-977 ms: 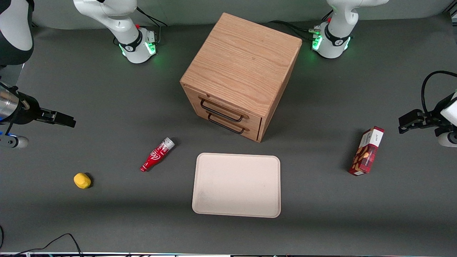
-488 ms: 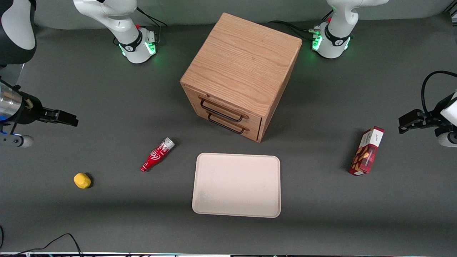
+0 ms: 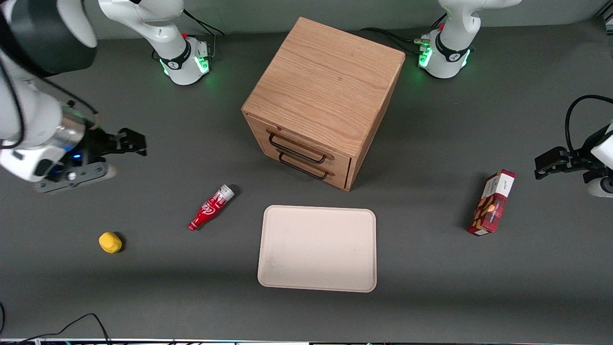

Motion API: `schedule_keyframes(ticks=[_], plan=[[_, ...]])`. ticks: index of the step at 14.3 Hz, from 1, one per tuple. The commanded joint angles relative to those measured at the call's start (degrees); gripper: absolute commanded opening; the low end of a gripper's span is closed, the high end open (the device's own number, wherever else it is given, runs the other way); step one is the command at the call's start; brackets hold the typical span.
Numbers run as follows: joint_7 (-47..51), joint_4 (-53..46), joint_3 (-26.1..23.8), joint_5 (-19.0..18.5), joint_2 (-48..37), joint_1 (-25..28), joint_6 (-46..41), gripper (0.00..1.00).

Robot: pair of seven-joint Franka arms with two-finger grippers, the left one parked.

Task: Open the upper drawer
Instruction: 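Move the right gripper toward the upper drawer's black handle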

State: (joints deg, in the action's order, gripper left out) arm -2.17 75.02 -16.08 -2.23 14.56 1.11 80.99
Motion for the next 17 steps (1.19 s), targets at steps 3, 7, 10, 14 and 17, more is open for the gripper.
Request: schedule_keyframes(ticks=[3,7,10,14,17], plan=[[-4.42,-1.63,-10.18,-0.67,4.07,0.65,2.75,1.00],[-11.16,-1.72,-15.03,-1.11,8.37,0.74,7.15,1.00],[-14.09,-1.72,-15.38,-1.29,10.75,3.18,9.09,1.00],[-14.09,-1.37,-15.38,-1.29,13.82,6.44,14.01,1.00],[-14.09,-1.46,-15.47,-1.11,16.54,8.29,17.17,1.00]])
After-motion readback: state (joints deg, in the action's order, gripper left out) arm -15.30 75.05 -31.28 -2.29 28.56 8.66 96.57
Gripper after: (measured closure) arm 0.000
